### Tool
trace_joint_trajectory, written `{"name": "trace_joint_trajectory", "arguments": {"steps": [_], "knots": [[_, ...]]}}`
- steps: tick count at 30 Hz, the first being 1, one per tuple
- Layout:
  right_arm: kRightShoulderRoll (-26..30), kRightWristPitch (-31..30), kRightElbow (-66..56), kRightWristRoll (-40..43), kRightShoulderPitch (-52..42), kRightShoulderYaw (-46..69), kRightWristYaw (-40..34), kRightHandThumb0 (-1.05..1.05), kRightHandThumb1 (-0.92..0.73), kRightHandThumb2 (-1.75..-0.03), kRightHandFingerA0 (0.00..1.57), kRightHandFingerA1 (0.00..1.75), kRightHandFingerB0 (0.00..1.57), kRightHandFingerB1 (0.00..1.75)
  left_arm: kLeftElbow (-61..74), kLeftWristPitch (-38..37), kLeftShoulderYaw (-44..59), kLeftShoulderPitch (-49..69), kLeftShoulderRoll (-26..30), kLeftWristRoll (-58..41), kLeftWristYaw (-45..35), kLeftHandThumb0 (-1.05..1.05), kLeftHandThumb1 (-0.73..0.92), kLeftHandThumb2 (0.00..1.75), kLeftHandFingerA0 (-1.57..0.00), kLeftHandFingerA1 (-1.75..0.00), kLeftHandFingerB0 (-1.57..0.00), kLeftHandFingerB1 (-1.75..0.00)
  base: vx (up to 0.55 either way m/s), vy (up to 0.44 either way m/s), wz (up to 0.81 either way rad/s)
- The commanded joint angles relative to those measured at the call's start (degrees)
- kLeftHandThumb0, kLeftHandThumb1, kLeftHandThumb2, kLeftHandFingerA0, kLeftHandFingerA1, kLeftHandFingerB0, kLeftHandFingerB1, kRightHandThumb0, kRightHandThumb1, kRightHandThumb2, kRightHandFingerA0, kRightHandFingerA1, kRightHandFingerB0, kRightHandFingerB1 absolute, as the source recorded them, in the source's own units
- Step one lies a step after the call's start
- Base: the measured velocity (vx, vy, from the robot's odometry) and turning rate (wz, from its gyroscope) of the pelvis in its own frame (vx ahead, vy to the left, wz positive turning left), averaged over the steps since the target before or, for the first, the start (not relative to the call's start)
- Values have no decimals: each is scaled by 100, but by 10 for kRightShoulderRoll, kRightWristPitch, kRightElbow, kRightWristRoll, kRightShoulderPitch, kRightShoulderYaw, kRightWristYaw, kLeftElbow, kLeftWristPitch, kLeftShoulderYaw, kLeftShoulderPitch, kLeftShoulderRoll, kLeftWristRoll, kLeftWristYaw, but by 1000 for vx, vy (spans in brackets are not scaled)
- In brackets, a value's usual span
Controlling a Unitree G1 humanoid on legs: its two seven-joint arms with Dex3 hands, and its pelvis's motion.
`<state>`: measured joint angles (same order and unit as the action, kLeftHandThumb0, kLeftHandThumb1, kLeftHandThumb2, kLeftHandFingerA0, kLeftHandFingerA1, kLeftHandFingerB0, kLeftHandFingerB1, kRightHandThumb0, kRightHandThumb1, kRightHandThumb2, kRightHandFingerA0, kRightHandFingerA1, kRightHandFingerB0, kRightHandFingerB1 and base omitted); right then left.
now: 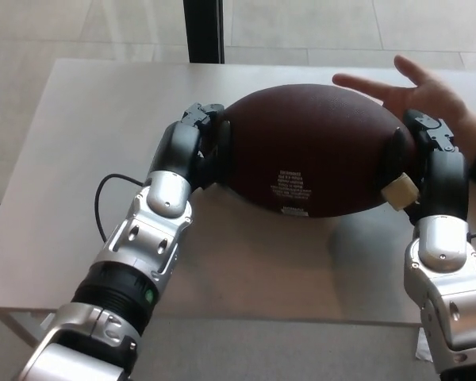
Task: The robot uses both its hands to grab the left and right ends of a football kept in the middle of the desk infront of it, lifts it up and places it in the palm of a person
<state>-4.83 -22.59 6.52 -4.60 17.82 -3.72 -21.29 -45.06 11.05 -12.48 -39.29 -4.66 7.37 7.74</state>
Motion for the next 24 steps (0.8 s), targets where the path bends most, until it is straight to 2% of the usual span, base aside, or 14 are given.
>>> {"name": "trace_joint_trajectory", "arguments": {"steps": [1, 2, 6, 7, 9, 10, 11, 14, 16, 19, 20, 21, 22, 24], "knots": [[-51, -27, 13, 29, 39, -88, 116, -73, -76, -63, 62, 68, 45, 39, -27, 27, -74, 5, -88, 22, -80, -35, 65, 59, -70, -72, -36, -41, 0, 0, 0], [-55, -31, 12, 35, 36, -82, 114, -72, -76, -63, 57, 67, 47, 38, -26, 22, -67, 10, -91, 16, -75, -42, 51, 85, -66, -76, -30, -52, 0, 0, 0], [-74, -49, 9, 76, 26, -44, 112, -71, -77, -63, 57, 68, 48, 38, -15, 11, -72, 28, -86, 20, -67, -44, 54, 88, -61, -74, -30, -52, 0, 0, 0], [-79, -50, 8, 82, 26, -39, 110, -70, -77, -63, 59, 68, 47, 37, -9, 13, -75, 30, -83, 22, -69, -38, 70, 60, -61, -75, -42, -41, 0, 0, 0], [-94, -47, 4, 103, 23, -16, 101, -69, -75, -63, 62, 69, 50, 38, -7, 8, -73, 30, -79, 20, -69, -37, 67, 60, -63, -69, -42, -40, 0, 0, 0], [-100, -41, 3, 106, 24, -9, 97, -69, -76, -63, 63, 67, 49, 38, 4, 9, -75, 31, -74, 21, -71, -41, 54, 87, -63, -71, -34, -52, 0, 0, 0], [-106, -36, 3, 109, 27, -1, 96, -67, -77, -63, 65, 68, 50, 39, 7, 9, -73, 28, -72, 20, -70, -37, 67, 59, -67, -82, -46, -39, 0, 0, 0], [-117, -35, -2, 123, 33, 19, 96, -67, -77, -63, 66, 68, 51, 38, 5, 12, -74, 15, -70, 27, -63, -39, 66, 60, -74, -93, -50, -40, 0, 0, 0], [-129, -31, -3, 133, 46, 39, 87, -65, -75, -63, 68, 67, 53, 38, 13, -9, -84, 6, -55, 36, -76, -39, 68, 60, -54, -76, -55, -41, 0, 0, 0], [-142, -26, -11, 153, 83, 69, 78, -63, -74, -62, 67, 65, 50, 40, 27, 4, -40, -26, -59, -4, -76, -30, 64, 59, -68, -85, -43, -43, 0, 0, 0], [-143, -30, -13, 151, 95, 75, 74, -62, -58, -97, 66, 71, 43, 55, 24, 13, -34, -40, -58, -8, -80, -31, 65, 59, -68, -82, -41, -42, 0, 0, 0], [-145, -31, -14, 155, 106, 83, 73, -62, -58, -97, 66, 72, 42, 55, 21, 19, -29, -54, -58, -9, -78, -31, 64, 59, -67, -87, -40, -42, 0, 0, 0], [-147, -37, -16, 158, 117, 91, 69, -63, -73, -62, 71, 64, 50, 40, 16, 23, -25, -68, -55, -11, -81, -30, 65, 59, -66, -113, -39, -42, 0, 0, 0], [-146, -41, -19, 162, 129, 98, 73, -63, -73, -62, 70, 66, 50, 40, 0, 10, -25, -85, -51, -4, -83, -29, 63, 58, -68, -118, -37, -43, 0, 0, 0]]}}
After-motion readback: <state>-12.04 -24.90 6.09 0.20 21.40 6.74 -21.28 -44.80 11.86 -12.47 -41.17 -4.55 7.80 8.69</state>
